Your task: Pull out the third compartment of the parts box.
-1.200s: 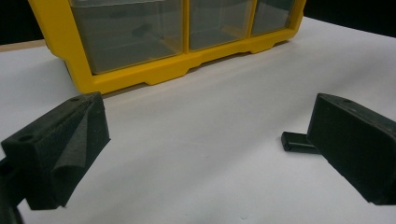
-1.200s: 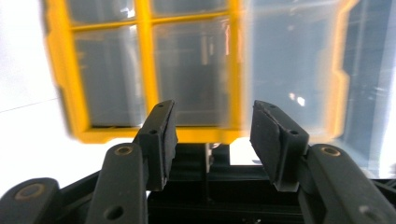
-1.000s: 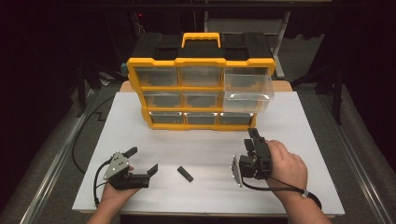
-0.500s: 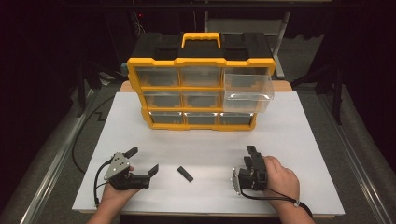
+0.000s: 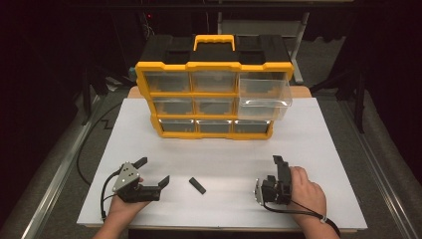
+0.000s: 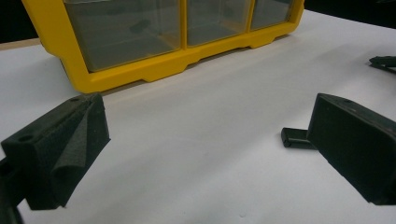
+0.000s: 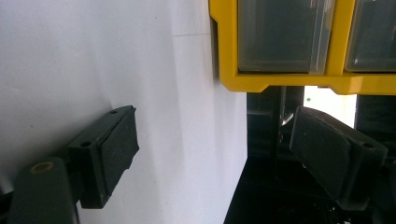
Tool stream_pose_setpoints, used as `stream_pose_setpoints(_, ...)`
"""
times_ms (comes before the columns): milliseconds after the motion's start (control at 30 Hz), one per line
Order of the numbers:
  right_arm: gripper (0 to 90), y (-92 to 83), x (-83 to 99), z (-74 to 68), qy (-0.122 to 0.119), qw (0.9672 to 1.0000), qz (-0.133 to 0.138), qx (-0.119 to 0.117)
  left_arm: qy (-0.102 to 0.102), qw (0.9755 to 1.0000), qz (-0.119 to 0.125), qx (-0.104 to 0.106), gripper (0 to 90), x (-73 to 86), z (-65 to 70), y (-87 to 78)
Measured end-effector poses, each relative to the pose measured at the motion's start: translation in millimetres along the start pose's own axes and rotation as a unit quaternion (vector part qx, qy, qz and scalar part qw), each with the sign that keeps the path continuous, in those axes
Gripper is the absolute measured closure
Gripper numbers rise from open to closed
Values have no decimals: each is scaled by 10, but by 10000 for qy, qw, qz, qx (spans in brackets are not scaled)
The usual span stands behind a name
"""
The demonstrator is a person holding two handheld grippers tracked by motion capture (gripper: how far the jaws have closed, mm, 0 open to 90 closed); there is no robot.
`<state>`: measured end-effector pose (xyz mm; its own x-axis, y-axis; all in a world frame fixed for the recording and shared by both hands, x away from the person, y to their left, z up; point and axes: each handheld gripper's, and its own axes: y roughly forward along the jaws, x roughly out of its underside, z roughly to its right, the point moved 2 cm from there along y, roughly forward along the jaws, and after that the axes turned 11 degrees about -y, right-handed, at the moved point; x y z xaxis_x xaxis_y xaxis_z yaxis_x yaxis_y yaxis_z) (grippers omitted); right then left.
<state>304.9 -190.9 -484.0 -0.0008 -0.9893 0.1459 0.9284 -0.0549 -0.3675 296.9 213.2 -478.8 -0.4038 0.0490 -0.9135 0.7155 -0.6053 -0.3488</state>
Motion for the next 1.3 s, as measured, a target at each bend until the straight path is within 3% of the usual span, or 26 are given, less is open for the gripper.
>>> stream_pose_setpoints(300,0,-53,-14,47,-1,9999,-29,105,-5,10000,9,-51,3,-13,-7,5)
stream_pose_setpoints(367,0,-60,-18,45,11,10000,-7,85,-21,10000,9,-75,3,-18,-12,5)
stream_pose_setpoints(633,0,-75,-33,99,71,9993,24,371,-61,9999,-49,-71,3,-27,-26,5)
stream_pose_setpoints(667,0,-87,-28,87,310,9990,-4,321,-73,9999,-53,-74,3,-27,-28,7)
stream_pose_setpoints(733,0,-89,-6,128,342,9988,75,343,-74,9999,-68,-77,3,-24,-28,14)
stream_pose_setpoints(833,0,-74,36,122,757,9968,179,186,-88,9999,-84,-78,3,-25,-30,15)
stream_pose_setpoints(867,0,-65,62,99,1129,9933,255,61,-106,9999,-61,-81,3,-27,-31,15)
stream_pose_setpoints(933,0,-62,80,98,1191,9925,272,5,-116,9999,-45,-90,3,-31,-37,12)
stream_pose_setpoints(1000,0,-50,123,85,1478,9884,300,-162,-134,9999,-36,-103,3,-31,-44,14)
stream_pose_setpoints(1033,0,-50,123,85,1478,9884,300,-162,-137,9998,-40,-105,3,-30,-46,16)
stream_pose_setpoints(1100,0,-41,166,80,1986,9786,385,-373,-154,9998,-54,-97,3,-25,-53,22)
stream_pose_setpoints(1133,0,-41,166,80,1986,9786,385,-373,-154,9998,-54,-97,3,-25,-53,22)
stream_pose_setpoints(1167,0,-40,196,80,2269,9714,430,-543,-160,9998,-62,-101,3,-22,-56,22)
stream_pose_setpoints(1200,0,-42,206,75,2447,9667,459,-587,-155,9998,-61,-103,3,-22,-57,20)
stream_pose_setpoints(1233,0,-42,206,75,2447,9667,459,-587,-155,9998,-61,-103,3,-22,-57,20)
stream_pose_setpoints(1267,0,-41,224,55,2819,9551,546,-723,-156,9998,-61,-107,3,-22,-59,17)
stream_pose_setpoints(1300,0,-41,224,55,2819,9551,546,-723,-167,9998,-58,-110,3,-23,-61,14)
